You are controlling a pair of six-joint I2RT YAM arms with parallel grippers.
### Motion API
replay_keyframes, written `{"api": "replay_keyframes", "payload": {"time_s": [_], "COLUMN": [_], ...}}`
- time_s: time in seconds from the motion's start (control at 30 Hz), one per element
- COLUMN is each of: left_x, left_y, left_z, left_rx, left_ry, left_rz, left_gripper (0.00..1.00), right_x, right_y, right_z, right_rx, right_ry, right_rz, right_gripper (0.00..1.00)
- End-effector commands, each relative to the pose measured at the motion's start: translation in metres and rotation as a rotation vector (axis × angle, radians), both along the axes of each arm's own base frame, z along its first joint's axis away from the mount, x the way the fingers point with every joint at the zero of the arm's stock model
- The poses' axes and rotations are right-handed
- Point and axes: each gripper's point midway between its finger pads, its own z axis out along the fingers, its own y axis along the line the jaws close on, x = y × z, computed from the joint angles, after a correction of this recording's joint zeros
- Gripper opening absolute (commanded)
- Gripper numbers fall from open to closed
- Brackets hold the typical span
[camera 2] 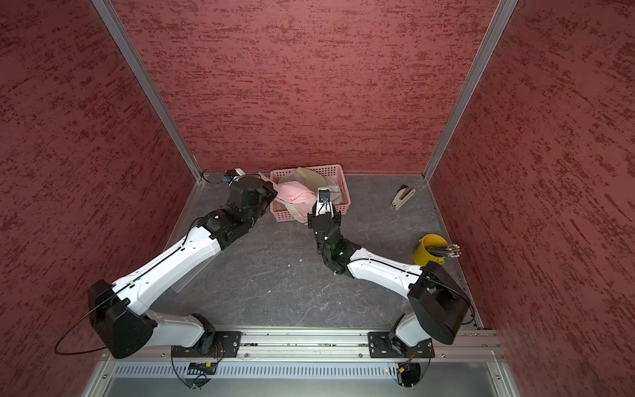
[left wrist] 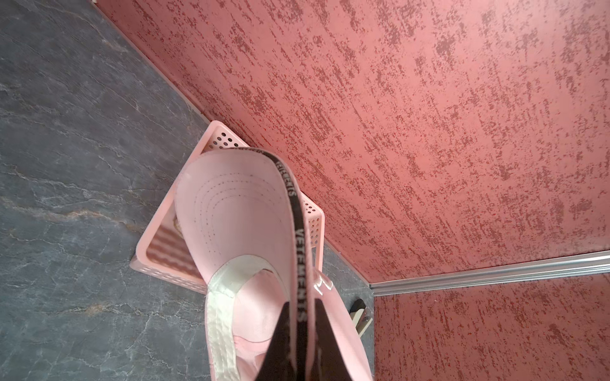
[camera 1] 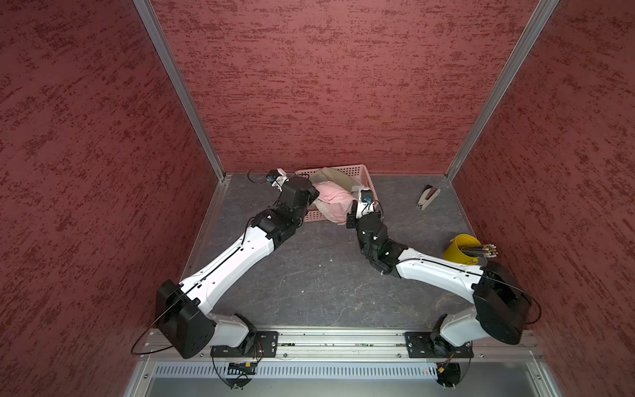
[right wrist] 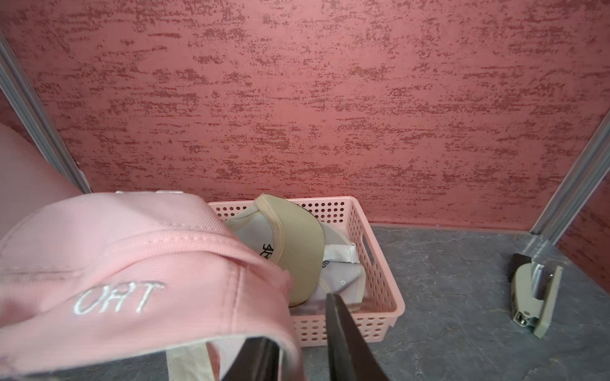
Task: Turn the baseball cap inside out
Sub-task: Turn over the baseball cap.
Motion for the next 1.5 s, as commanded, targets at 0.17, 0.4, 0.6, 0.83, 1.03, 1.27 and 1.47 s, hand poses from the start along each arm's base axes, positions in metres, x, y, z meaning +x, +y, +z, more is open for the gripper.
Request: {"api": "replay_keyframes", "payload": {"time_s": [0.17,0.4,0.6,0.83,1.03,1.27,1.47], "left_x": [0.007,0.009,0.008,0.007,0.001,-0.003,-0.010], "left_y": [0.005,0.005,0.000,-0.006,-0.011,-0.026,-0.033], "left_z": [0.007,0.007,0.006,0.004,0.000,-0.009,-0.015], "left_rx": [0.047,0.049,0.015,0.007,0.014,0.014,-0.004], "left_ry": [-0.012,0.003,0.018,0.035,0.053,0.074,0.097], "left_rz": [0.039,0.047,0.026,-0.003,-0.029,-0.078,-0.120], "left_gripper": [0.00,0.00,0.00,0.00,0.00,0.00,0.00], "right_x": [-0.050,-0.057,-0.049,-0.036,-0.028,-0.025,-0.026], "right_y": [0.054,0.074,0.090,0.111,0.105,0.108,0.112], "right_z": [0.018,0.025,0.027,0.017,0.025,0.026,0.022], "right_rx": [-0.121,-0.243,-0.259,-0.294,-0.302,-0.341,-0.371], "right_ry": [-0.046,-0.131,-0.210,-0.241,-0.276,-0.295,-0.293], "right_rz": [0.391,0.488,0.491,0.476,0.410,0.400,0.432], "right_gripper": [0.66,0.73,0.74,0.74,0.74,0.72,0.37]}}
